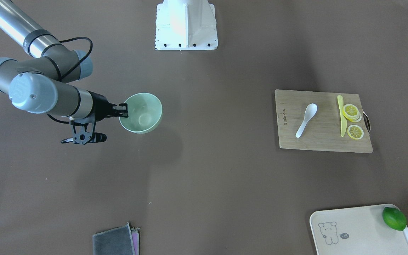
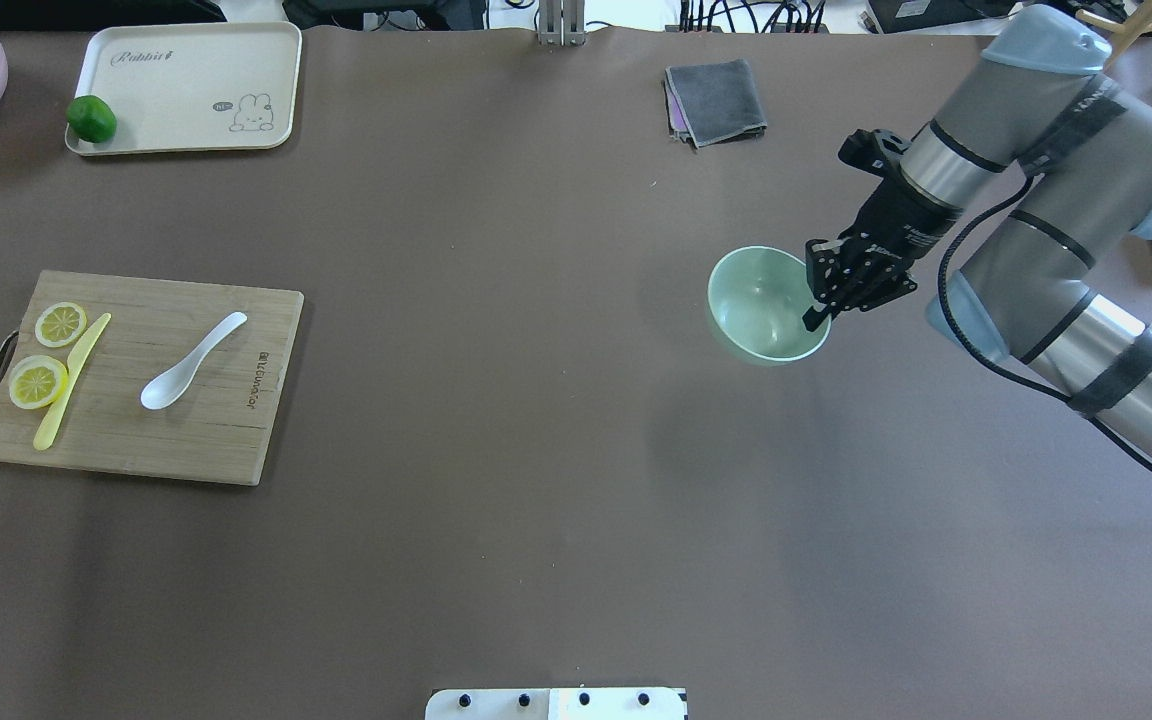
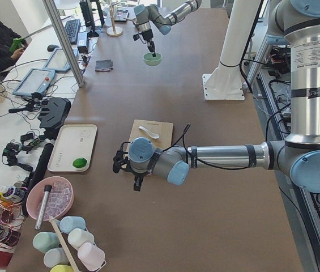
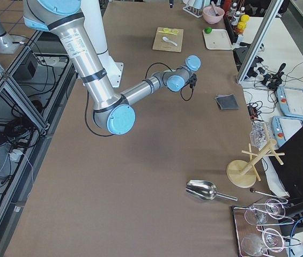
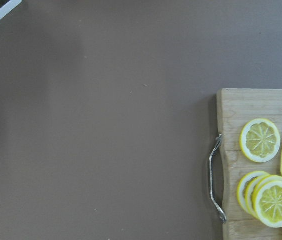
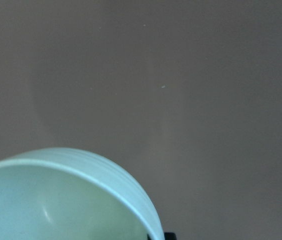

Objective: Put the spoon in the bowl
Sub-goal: 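Slide the pale green bowl with the right gripper toward the cutting board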

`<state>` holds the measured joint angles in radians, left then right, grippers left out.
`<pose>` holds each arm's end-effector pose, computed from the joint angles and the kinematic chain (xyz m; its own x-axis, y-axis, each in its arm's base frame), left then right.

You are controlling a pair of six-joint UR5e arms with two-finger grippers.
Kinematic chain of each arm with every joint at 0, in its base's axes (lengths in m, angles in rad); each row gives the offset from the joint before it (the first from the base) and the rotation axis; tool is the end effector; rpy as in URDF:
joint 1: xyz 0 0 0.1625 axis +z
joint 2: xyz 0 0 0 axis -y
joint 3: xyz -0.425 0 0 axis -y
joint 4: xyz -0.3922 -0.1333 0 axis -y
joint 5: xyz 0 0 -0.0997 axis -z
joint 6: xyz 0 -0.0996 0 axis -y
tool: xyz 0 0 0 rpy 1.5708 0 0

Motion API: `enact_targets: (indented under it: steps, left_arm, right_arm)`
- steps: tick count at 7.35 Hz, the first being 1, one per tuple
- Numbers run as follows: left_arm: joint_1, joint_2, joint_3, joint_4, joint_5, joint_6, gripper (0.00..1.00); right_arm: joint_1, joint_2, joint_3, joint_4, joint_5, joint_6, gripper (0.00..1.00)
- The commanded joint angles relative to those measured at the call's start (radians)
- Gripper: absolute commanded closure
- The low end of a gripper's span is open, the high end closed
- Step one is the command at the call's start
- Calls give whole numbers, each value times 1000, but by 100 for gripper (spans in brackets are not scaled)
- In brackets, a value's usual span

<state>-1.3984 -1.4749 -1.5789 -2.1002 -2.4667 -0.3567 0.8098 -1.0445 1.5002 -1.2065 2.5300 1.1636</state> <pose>0.0254 -0.4693 0.6336 0.5773 0.0975 -0.8107 0.0496 0.9868 0.1540 -0.4284 -0.5249 0.3235 0.4332 0.1251 0.8926 0.1836 0.9573 -0.2233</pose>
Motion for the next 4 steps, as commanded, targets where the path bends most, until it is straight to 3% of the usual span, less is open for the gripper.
enact_targets:
  steps: [1,4]
  left_arm:
    - [60,-31,-1,-37,0,-123,2]
    - [121,-67,5,-50,2,-202,2]
  right_arm:
    - [-111,39,-5,116,-170,250,100]
    - [-161,131,-56,116,-244,329,100]
